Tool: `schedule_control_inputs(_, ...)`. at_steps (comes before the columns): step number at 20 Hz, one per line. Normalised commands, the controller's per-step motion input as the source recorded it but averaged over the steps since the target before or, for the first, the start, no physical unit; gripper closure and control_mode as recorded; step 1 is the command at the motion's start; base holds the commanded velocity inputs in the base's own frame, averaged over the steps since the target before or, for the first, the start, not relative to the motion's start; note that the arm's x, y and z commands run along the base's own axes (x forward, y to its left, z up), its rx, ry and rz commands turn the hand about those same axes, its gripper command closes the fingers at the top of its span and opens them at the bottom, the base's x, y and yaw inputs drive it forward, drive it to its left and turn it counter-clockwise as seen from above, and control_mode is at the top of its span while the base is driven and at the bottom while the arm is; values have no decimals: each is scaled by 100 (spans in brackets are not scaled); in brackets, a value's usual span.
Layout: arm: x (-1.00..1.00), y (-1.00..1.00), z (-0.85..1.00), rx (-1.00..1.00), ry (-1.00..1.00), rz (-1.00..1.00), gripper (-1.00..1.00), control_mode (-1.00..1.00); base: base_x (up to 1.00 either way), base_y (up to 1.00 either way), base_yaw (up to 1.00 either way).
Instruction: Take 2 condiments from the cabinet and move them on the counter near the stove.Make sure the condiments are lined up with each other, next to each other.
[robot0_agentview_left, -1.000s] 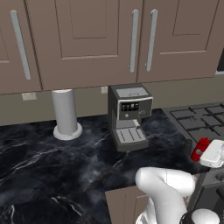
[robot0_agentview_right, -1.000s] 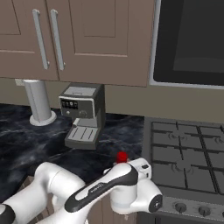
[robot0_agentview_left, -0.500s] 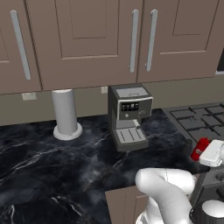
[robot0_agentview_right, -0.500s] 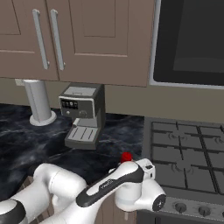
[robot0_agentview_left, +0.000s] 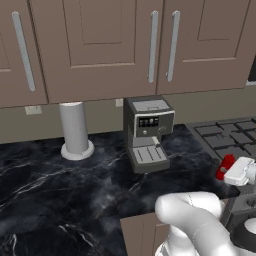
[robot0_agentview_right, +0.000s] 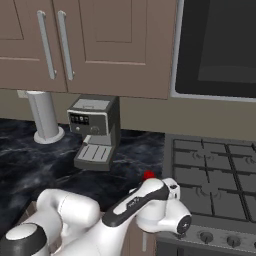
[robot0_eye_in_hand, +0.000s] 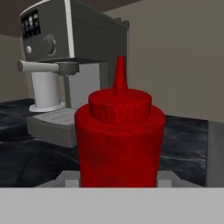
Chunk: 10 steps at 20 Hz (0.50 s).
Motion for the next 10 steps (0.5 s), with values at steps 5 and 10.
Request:
schedule_control_inputs(5,12,-18,-28,0,0,0,100,-100,0,0,0)
schedule_control_inputs(10,19,-11,-21,0,-2,0,100,-100,0,0,0)
